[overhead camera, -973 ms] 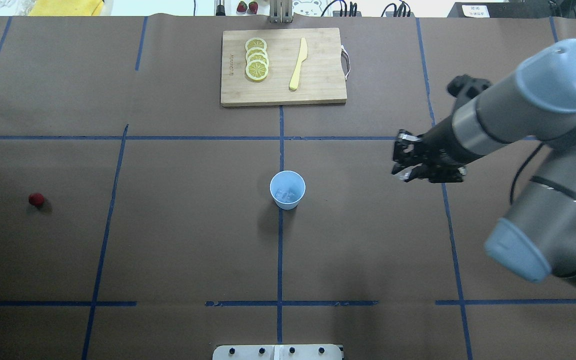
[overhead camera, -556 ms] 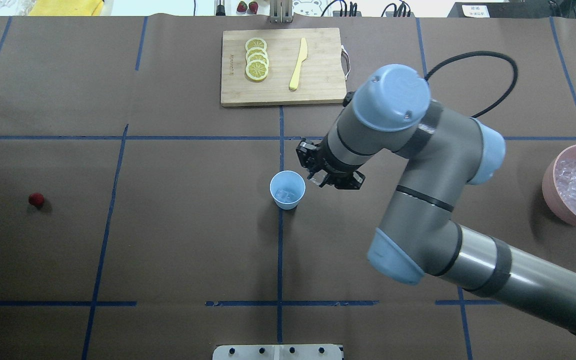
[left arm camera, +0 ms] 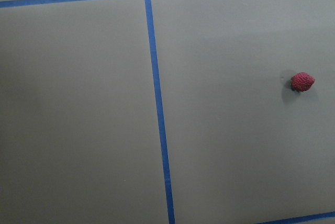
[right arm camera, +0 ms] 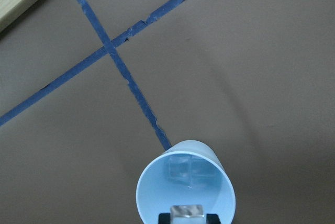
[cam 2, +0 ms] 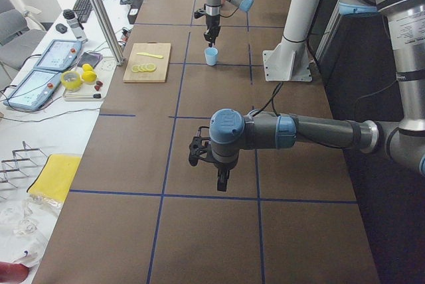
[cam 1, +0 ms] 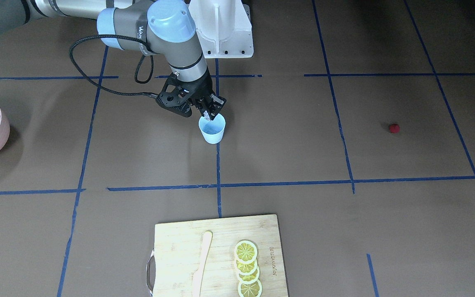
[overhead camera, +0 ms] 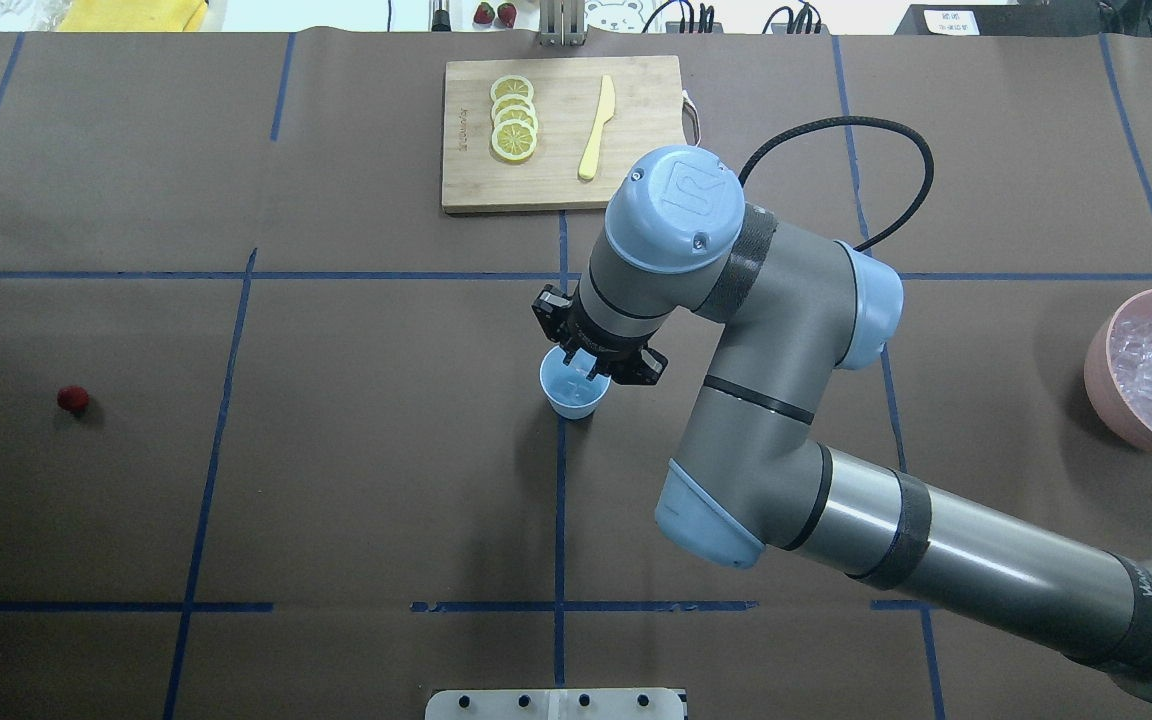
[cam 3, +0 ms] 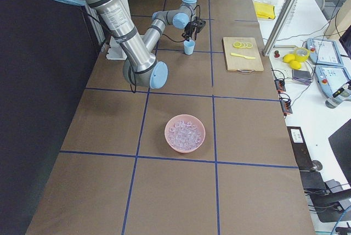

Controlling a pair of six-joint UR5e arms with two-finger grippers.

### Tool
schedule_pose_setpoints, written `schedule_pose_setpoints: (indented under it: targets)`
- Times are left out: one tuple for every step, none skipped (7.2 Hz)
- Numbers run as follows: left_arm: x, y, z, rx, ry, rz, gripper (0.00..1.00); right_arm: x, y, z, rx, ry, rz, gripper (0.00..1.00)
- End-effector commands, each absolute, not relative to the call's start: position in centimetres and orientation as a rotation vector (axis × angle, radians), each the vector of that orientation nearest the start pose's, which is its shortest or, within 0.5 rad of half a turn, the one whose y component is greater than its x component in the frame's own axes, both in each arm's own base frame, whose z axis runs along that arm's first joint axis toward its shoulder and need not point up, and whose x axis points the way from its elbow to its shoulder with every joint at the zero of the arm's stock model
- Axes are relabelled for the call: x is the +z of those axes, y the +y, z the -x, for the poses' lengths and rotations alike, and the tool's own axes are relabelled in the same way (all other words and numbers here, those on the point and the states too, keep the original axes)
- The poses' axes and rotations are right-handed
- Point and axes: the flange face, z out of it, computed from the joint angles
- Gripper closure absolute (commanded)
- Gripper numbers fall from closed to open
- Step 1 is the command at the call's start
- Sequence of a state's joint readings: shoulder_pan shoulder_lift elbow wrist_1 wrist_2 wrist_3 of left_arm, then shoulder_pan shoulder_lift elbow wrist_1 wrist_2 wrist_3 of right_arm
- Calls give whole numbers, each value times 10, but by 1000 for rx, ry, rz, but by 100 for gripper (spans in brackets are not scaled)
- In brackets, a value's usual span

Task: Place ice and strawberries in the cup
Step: 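Open the right gripper to drop the ice cube into the cup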

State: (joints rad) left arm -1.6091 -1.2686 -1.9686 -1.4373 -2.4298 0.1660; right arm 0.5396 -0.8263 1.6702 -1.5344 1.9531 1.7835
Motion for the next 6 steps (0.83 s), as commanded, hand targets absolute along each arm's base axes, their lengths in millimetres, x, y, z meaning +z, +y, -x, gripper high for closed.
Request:
schedule_pose_setpoints:
  targets:
    - [600,-358,72,104,858,-52,0,171,-433,544,523,-908,217,66]
    - [600,-358,72,103,859,-52,0,172,-434,545,525,-905,215,59]
    - [600,-358,72,103,859,-52,0,173,-435,546,526,-902,212,54]
    - [600,-358,72,103,859,-52,0,170,-435,548,524,-903,212,46]
    - [600,-358,72,104,858,-52,0,170,-438,553,526,-896,214,46]
    - [600,-358,72,104,858,-52,0,166,-437,552,523,-902,212,46]
